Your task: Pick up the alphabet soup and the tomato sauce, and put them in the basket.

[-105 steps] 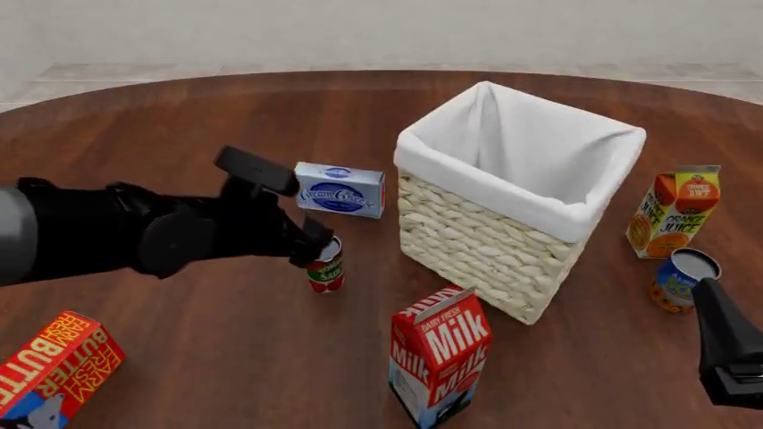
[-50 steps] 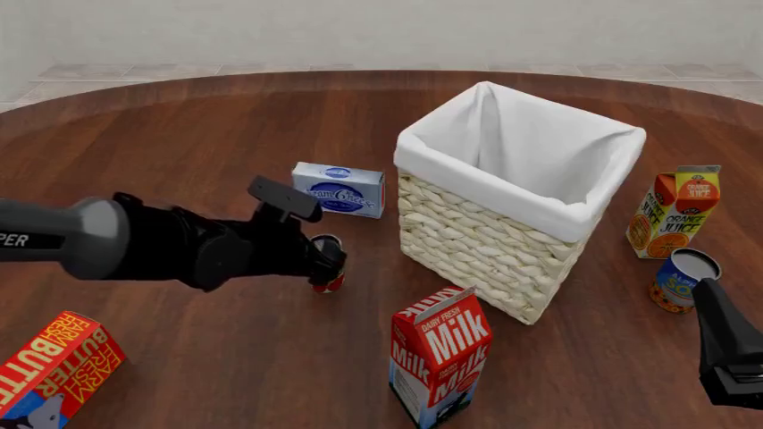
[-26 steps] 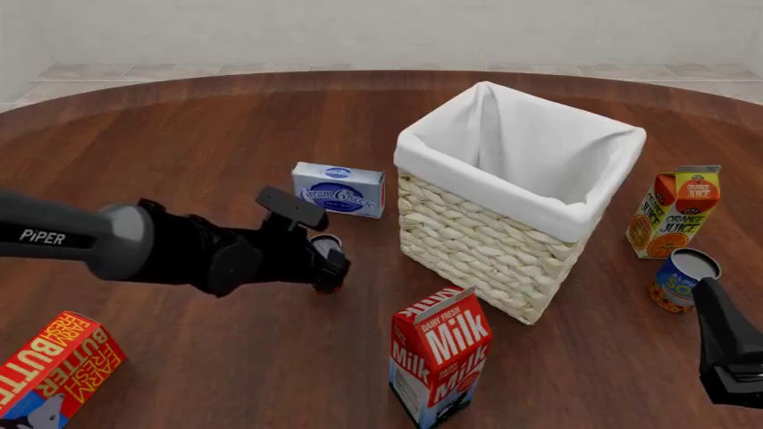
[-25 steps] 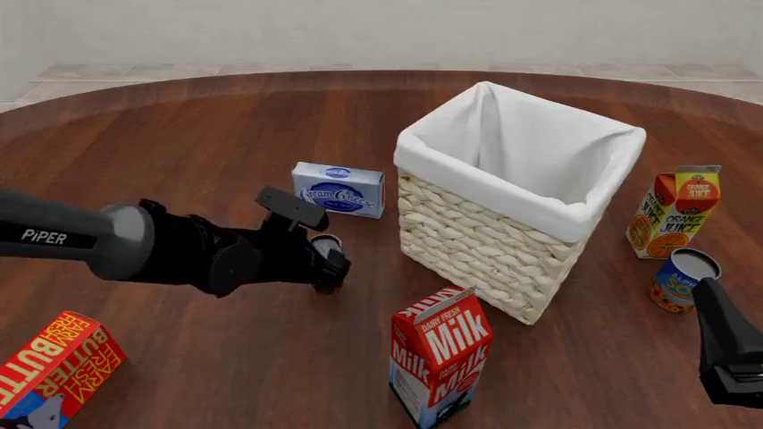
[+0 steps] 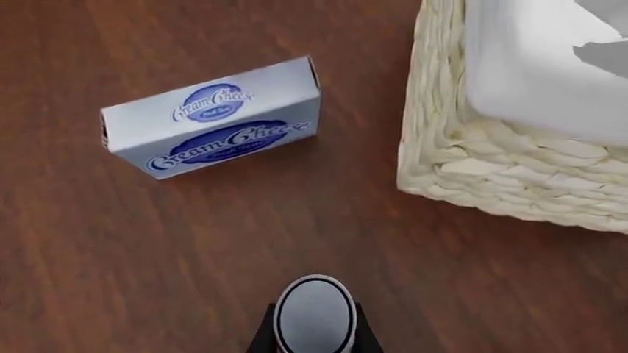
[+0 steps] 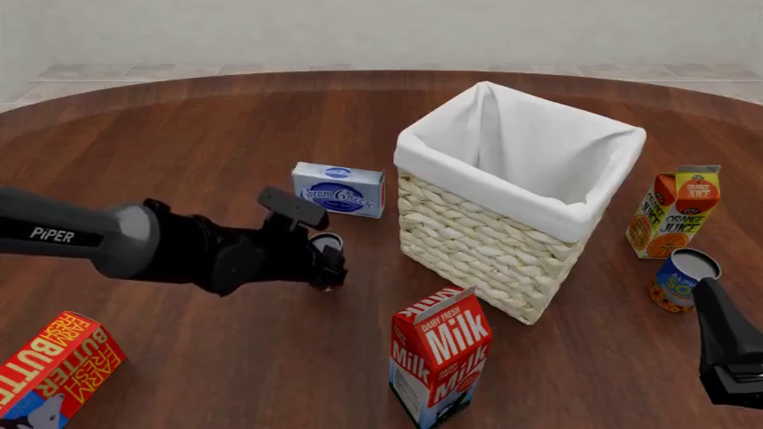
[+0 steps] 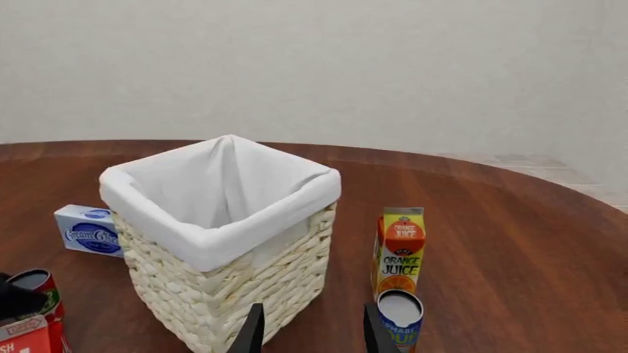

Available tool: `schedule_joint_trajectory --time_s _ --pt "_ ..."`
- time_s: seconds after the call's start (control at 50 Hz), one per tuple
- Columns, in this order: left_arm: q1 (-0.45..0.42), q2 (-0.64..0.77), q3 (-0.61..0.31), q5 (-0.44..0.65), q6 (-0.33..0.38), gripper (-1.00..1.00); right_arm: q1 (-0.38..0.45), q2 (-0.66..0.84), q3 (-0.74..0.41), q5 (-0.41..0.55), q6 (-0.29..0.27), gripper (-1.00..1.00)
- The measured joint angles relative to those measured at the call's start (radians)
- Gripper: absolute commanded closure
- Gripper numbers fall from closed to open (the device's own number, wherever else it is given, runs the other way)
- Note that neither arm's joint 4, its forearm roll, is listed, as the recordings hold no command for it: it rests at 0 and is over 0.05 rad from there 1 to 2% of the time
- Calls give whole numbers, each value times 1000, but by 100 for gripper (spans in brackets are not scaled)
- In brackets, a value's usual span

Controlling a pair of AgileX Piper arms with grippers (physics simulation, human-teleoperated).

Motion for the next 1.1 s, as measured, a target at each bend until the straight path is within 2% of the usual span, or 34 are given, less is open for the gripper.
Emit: schedule_joint_trajectory --time_s 0.62,1.1 --pt "8 -128 -39 94 17 100 0 3 0 -5 -1 -100" --pt "-29 -292 -61 196 24 100 1 -4 0 0 -4 -100"
